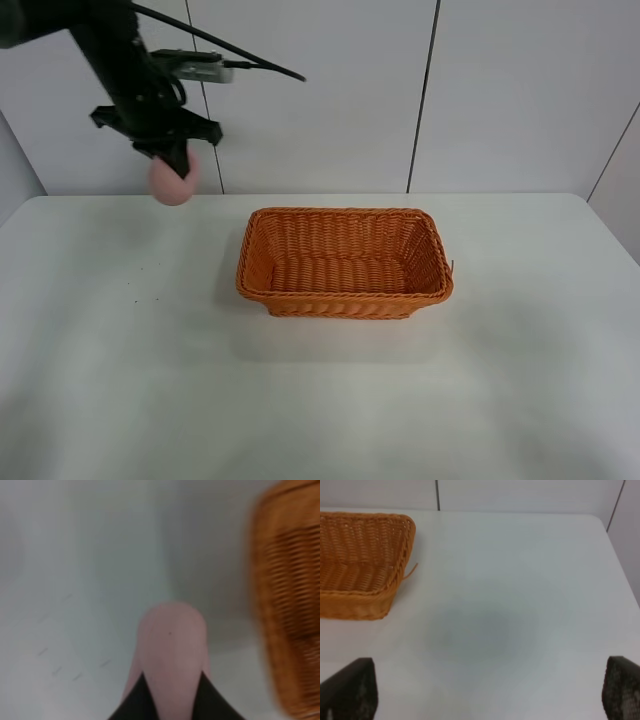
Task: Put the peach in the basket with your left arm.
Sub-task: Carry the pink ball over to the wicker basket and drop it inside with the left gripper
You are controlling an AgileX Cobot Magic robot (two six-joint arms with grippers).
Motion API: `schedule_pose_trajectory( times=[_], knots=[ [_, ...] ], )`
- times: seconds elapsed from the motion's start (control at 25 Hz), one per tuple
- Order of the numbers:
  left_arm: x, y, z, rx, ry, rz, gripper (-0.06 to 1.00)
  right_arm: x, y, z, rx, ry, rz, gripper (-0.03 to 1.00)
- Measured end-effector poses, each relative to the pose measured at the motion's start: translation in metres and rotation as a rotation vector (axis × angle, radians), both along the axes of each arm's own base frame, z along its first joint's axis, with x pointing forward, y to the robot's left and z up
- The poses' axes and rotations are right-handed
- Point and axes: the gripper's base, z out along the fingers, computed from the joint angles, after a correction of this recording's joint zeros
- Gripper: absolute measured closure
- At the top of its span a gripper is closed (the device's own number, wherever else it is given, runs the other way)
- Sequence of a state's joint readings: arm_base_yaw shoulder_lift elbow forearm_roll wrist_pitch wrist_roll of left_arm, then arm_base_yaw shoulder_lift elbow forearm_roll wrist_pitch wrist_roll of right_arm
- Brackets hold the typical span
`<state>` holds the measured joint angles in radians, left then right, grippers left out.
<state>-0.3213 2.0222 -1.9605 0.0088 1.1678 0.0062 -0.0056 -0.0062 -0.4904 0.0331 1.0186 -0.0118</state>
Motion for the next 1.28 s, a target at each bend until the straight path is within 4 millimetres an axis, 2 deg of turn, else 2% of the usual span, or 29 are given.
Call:
schedule_pose_trajectory(
  times=[0.12, 0.28, 0.44, 0.56, 0.64, 0.72, 0.88, 0.96, 1.12, 1.2, 1.28],
  knots=[
    [0.001, -0.054, -0.014, -0.017, 0.002, -0.085, 0.89, 0.000, 0.000, 0.000, 0.000, 0.000, 0.000, 0.27],
    [0.001, -0.115, -0.049, -0.008, 0.026, -0.195, 0.89, 0.000, 0.000, 0.000, 0.000, 0.000, 0.000, 0.27],
    [-0.004, -0.156, -0.094, 0.006, 0.051, -0.265, 0.89, 0.000, 0.000, 0.000, 0.000, 0.000, 0.000, 0.27],
    [-0.006, -0.174, -0.119, -0.001, 0.037, -0.293, 0.89, 0.000, 0.000, 0.000, 0.000, 0.000, 0.000, 0.27],
    [-0.006, -0.182, -0.129, -0.019, 0.038, -0.299, 0.86, 0.000, 0.000, 0.000, 0.000, 0.000, 0.000, 0.27],
    [-0.007, -0.184, -0.135, -0.026, 0.050, -0.300, 0.77, 0.000, 0.000, 0.000, 0.000, 0.000, 0.000, 0.27],
    [-0.008, -0.184, -0.136, -0.019, 0.064, -0.301, 0.40, 0.000, 0.000, 0.000, 0.000, 0.000, 0.000, 0.27],
    [-0.010, -0.182, -0.136, -0.007, 0.089, -0.301, 0.27, 0.000, 0.000, 0.000, 0.000, 0.000, 0.000, 0.27],
    [-0.012, -0.176, -0.128, 0.014, 0.129, -0.298, 0.20, 0.000, 0.000, 0.000, 0.000, 0.000, 0.000, 0.27],
    [-0.009, -0.173, -0.111, 0.006, 0.113, -0.298, 0.20, 0.000, 0.000, 0.000, 0.000, 0.000, 0.000, 0.27],
    [-0.003, -0.167, -0.084, -0.032, 0.044, -0.288, 0.20, 0.000, 0.000, 0.000, 0.000, 0.000, 0.000, 0.27]
  ],
)
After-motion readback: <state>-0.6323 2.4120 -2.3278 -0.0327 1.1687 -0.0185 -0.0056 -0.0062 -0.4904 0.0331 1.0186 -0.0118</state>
